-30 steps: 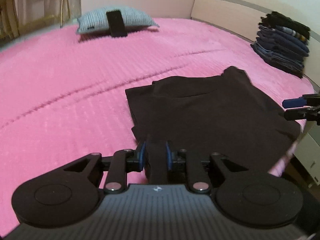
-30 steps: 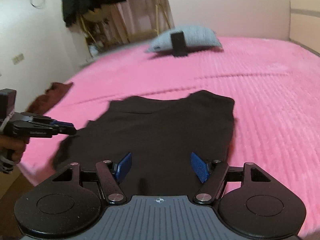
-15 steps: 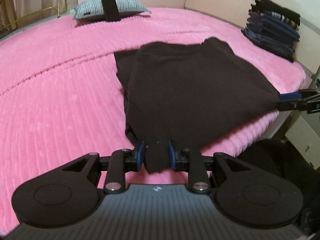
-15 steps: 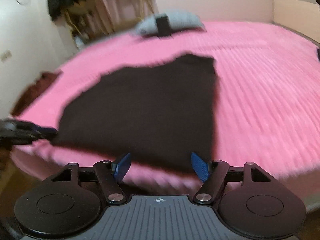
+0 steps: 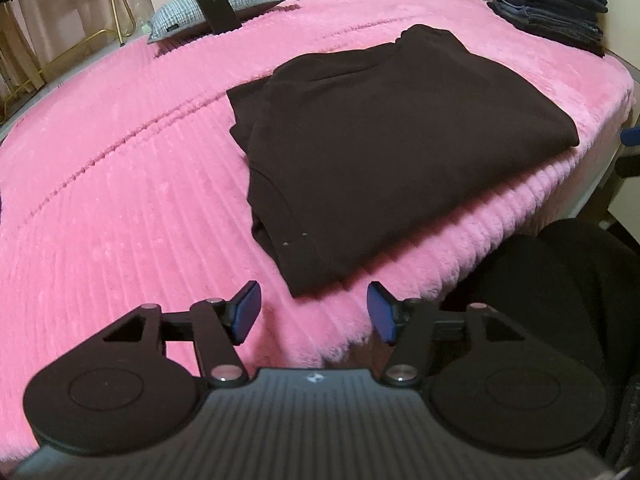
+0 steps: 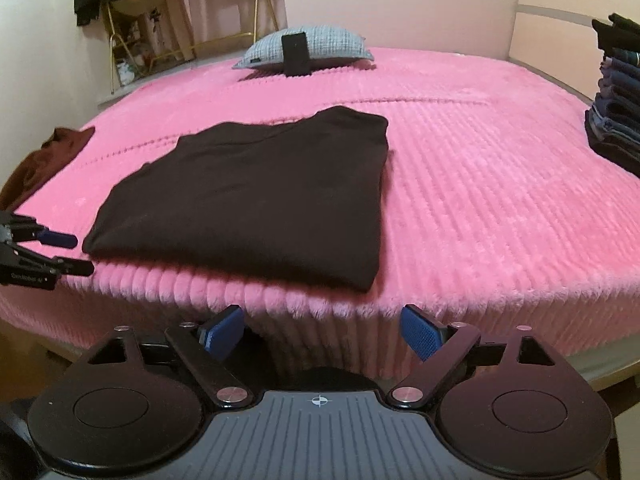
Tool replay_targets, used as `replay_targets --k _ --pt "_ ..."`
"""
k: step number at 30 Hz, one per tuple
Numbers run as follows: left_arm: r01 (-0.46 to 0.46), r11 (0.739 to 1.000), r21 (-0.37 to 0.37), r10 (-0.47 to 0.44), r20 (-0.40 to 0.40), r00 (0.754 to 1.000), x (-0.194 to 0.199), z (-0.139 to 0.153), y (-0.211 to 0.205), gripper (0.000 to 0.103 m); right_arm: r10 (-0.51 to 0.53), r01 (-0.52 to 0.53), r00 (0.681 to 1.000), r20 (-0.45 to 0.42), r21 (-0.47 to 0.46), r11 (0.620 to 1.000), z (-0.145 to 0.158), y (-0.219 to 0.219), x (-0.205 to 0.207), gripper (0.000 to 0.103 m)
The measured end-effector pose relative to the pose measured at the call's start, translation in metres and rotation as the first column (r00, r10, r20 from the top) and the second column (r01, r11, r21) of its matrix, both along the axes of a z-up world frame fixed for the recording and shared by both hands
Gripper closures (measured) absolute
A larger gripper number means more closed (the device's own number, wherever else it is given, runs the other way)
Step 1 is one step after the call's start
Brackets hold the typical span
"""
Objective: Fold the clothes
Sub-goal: 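Open the left gripper and withdraw from the folded shirt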
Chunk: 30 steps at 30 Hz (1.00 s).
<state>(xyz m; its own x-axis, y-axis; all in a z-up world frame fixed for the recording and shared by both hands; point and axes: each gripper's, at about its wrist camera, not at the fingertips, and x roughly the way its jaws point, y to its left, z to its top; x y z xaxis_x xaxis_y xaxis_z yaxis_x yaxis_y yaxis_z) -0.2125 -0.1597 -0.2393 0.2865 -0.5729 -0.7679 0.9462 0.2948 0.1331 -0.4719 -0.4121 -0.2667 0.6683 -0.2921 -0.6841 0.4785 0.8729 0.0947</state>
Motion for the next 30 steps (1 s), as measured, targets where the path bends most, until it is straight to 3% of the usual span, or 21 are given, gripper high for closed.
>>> replay_targets --k 2,20,23,26,30 --pt "-0.002 1.000 -0.004 0.002 -0.004 1.000 -0.002 0.001 0.001 0.035 0.006 -0.006 1.000 -0.002 -0.005 1.000 -0.001 0.003 0.000 0.015" --pt "-0.017 1.000 0.007 0.017 0.000 1.000 0.000 0.000 -0.001 0.028 0.033 -0.034 0.999 -0.031 -0.005 0.999 -0.006 0.005 0.014 0.015" --pt "-0.017 1.000 -0.010 0.018 0.031 0.999 -0.003 0.002 -0.002 0.028 0.042 -0.042 0.998 -0.039 -0.014 0.999 -0.007 0.005 0.016 0.015" --pt "0.013 0.998 -0.063 -0.005 0.124 0.992 -0.013 0.008 0.000 0.028 0.063 -0.067 0.997 -0.046 -0.096 0.993 -0.002 0.013 0.021 0.015" --pt "0.127 0.989 -0.080 -0.111 0.171 0.979 -0.030 0.012 -0.006 0.028 0.156 -0.171 0.984 -0.083 -0.225 0.959 0.000 0.029 0.037 0.015"
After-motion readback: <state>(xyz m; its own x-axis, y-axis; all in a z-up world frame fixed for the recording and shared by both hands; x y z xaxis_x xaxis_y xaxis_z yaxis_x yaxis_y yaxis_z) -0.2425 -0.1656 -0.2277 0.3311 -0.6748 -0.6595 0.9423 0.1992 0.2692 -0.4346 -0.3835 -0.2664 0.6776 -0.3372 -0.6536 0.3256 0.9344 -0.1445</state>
